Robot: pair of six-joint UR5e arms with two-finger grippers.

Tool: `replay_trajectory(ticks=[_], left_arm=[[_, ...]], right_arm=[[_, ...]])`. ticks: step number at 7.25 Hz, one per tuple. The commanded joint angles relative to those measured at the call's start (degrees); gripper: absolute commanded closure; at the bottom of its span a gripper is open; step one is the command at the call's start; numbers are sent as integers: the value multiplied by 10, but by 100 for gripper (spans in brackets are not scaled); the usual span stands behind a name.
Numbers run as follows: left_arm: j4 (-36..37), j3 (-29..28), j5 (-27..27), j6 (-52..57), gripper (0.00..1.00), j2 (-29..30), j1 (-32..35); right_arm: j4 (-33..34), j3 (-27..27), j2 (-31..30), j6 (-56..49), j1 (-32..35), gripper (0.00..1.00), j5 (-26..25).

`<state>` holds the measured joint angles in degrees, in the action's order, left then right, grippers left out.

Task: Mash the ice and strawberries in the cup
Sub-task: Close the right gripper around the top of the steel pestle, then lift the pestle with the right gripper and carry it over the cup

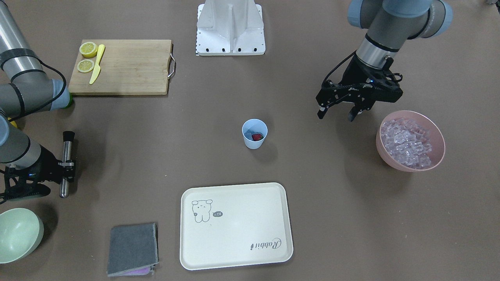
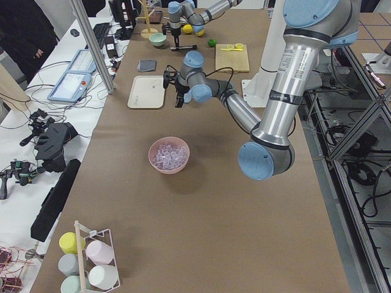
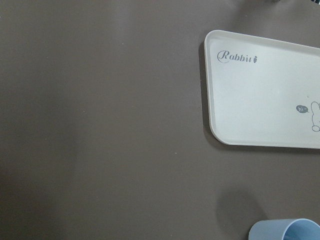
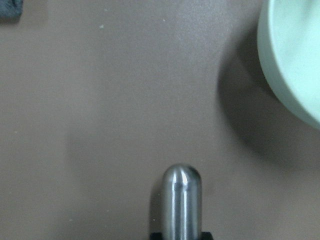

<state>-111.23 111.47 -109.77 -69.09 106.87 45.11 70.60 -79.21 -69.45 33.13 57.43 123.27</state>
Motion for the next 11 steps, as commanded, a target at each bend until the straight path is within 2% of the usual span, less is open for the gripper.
replay_trajectory(ticks=[1,3,4,6,7,9,10,11], left_arm=[[0,0,0,1,3,1,1],[25,5,-1,-1,3,1,9],[39,16,-1,-1,3,2,15],[45,4,-1,2,3,20,21],[58,-1,0,2,3,18,22],[77,6,0,0,3,-1,40],[85,17,-1,1,3,-22,68],[86,14,-3,1,3,-40,91]], right_arm=[[5,-44,4,0,18,100,-1],[8,-115,33,19,36,100,6],[6,-136,56,20,50,100,31],[-2,-216,60,30,54,100,32],[-5,-234,67,78,48,100,22],[-66,-237,98,112,-14,100,-50],[-128,-230,111,122,-67,100,-107],[-145,-227,135,124,-118,100,-174]])
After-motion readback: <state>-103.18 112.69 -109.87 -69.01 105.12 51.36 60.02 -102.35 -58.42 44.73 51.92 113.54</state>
